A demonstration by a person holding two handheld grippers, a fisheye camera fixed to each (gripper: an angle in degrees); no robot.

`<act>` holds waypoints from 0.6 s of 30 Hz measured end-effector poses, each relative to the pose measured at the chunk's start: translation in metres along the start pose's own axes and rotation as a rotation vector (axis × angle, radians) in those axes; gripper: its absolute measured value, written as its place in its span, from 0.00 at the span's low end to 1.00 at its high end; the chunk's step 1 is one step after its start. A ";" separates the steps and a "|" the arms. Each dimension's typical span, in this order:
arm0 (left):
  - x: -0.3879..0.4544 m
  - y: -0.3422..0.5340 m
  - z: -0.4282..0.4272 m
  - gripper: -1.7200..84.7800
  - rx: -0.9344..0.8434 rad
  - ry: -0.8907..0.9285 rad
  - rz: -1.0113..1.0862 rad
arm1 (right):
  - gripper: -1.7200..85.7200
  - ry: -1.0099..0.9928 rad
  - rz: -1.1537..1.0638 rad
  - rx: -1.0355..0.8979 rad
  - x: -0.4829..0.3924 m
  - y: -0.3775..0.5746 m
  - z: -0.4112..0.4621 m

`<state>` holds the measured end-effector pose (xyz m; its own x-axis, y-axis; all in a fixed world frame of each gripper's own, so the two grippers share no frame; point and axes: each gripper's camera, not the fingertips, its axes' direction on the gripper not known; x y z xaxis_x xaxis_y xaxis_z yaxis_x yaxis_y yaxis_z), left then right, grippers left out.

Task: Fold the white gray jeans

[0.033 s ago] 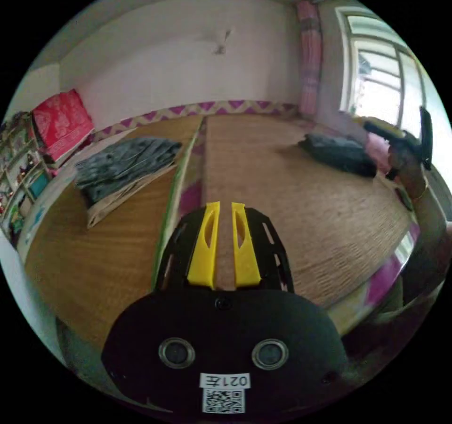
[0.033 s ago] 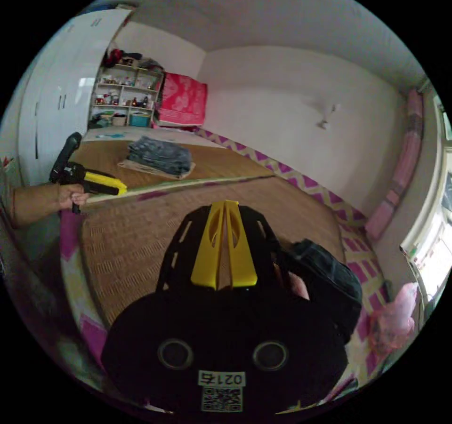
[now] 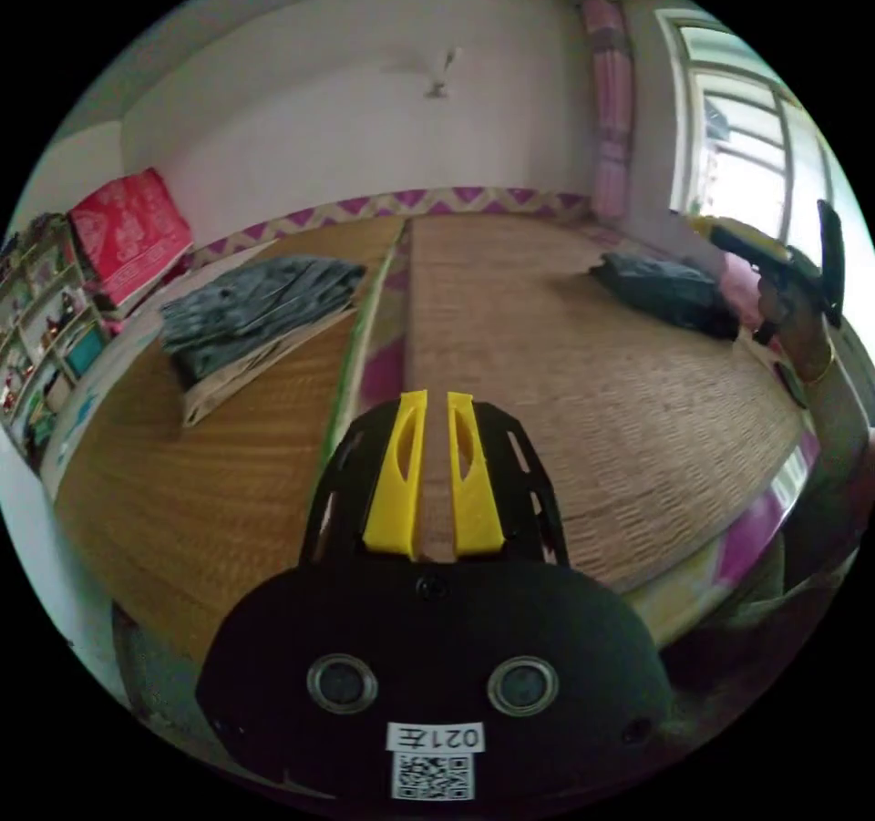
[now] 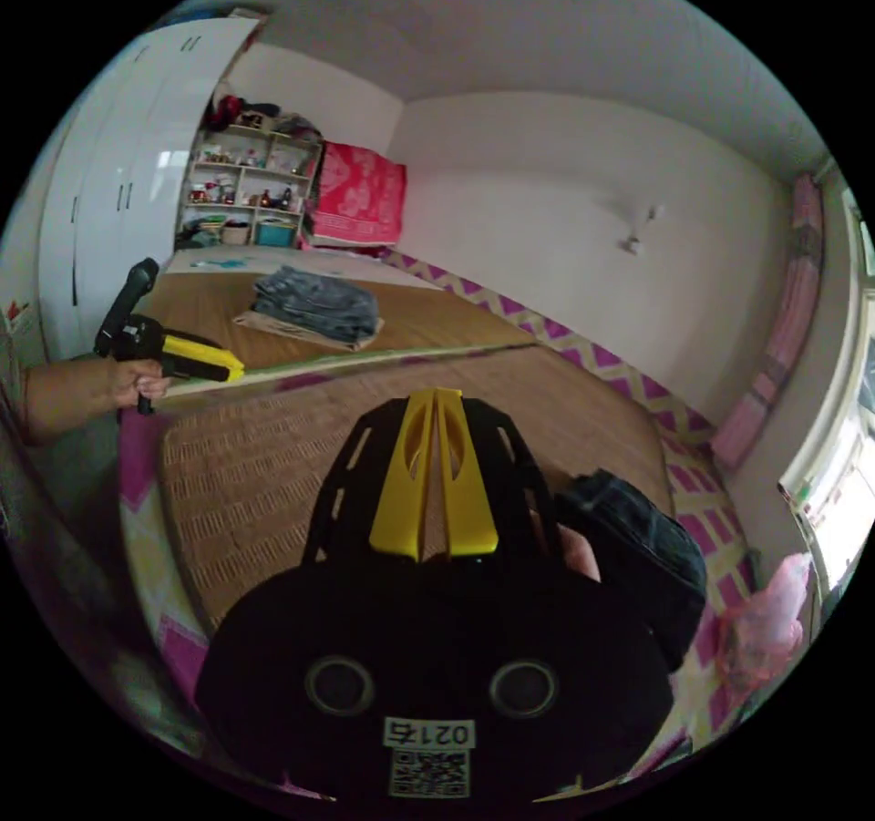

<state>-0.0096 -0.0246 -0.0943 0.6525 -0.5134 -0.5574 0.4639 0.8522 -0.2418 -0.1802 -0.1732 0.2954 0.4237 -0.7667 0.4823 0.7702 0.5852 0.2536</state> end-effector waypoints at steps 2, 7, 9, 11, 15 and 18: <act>-0.015 0.027 -0.029 0.01 0.019 -0.058 -0.056 | 0.01 -0.076 -0.061 -0.022 -0.036 -0.024 0.026; -0.053 0.087 -0.098 0.01 0.026 -0.151 -0.237 | 0.02 -0.303 -0.104 -0.126 -0.122 -0.103 0.125; -0.063 0.101 -0.112 0.01 0.023 -0.174 -0.292 | 0.05 -0.319 -0.131 -0.133 -0.150 -0.133 0.162; -0.073 0.111 -0.120 0.01 -0.005 -0.179 -0.338 | 0.10 -0.331 -0.206 -0.164 -0.182 -0.165 0.202; -0.080 0.127 -0.139 0.01 -0.066 -0.143 -0.397 | 0.20 -0.390 -0.375 -0.202 -0.259 -0.232 0.282; -0.075 0.136 -0.164 0.01 -0.068 -0.115 -0.423 | 0.21 -0.354 -0.475 -0.198 -0.314 -0.268 0.322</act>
<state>-0.0941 0.1462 -0.2157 0.4775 -0.8233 -0.3070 0.6669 0.5671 -0.4834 -0.6729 -0.0044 0.3466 -0.1440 -0.7776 0.6121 0.9239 0.1159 0.3647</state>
